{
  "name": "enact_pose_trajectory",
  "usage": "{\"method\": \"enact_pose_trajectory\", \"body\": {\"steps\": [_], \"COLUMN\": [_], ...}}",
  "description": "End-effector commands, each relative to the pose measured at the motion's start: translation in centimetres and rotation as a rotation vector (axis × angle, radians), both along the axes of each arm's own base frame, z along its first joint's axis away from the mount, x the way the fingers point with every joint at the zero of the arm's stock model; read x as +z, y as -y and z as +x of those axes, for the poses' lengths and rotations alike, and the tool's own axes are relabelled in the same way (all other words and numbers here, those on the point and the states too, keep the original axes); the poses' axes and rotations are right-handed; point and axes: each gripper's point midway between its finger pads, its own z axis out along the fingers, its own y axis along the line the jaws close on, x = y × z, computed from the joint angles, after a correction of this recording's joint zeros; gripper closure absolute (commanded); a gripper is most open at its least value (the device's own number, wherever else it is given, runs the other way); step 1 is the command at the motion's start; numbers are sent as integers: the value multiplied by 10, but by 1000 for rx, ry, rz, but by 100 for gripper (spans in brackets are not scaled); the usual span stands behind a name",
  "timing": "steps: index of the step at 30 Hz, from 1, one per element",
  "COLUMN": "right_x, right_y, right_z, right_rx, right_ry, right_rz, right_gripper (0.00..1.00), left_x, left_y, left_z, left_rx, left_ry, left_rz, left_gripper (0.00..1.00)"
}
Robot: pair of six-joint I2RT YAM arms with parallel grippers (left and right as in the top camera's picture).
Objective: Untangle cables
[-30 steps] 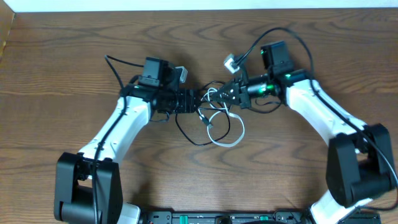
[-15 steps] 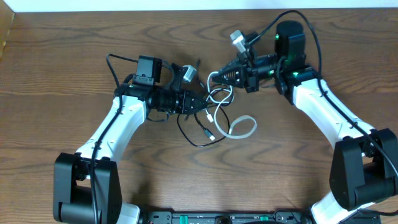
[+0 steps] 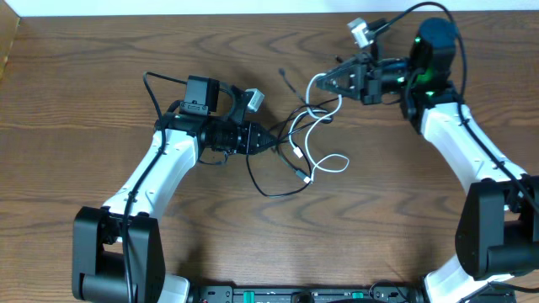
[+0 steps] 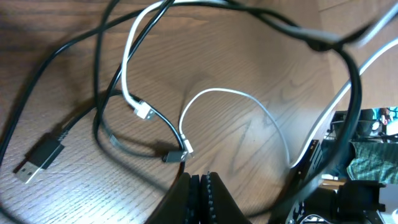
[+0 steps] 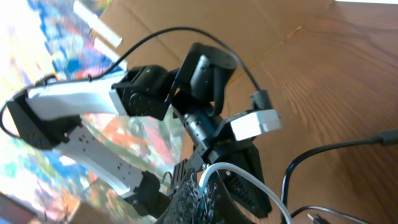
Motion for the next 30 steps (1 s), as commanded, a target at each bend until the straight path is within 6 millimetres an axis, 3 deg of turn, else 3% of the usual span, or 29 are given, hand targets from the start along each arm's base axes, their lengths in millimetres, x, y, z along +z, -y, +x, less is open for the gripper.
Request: {"method": "enact_pose_trajectory", "body": {"steps": [1,4,7,8,11,21,30], "right_x": [8,8,8,8,8,8,8], "right_y": [6,5,5,5,5,4,3], "right_z": [1,0,0,0,0,-4,-5], "right_rx": [-8,-5,-5,-5,-3,20,24], "right_ry": [-37,-41,-44,-45,-44,-45,-46], "right_rz": [-1,-1,-1,-1,-1,0,0], "right_gripper": [99,99,99,99,99,99,99], "left_x": [-2,8,36,44,49,35,25], "left_y": [-3,5,22,25,30,42,57], "left_z": [5,3,-14,-19,-22,0,5], "left_rx": [4,-49,-218,-254,-292,-292,-297], "left_ry": [15,55,157,181,222,375,434], "left_rz": [17,-44,-227,-272,-298,-148,-43], "left_gripper": [83,62,44,42,41,42,45]}}
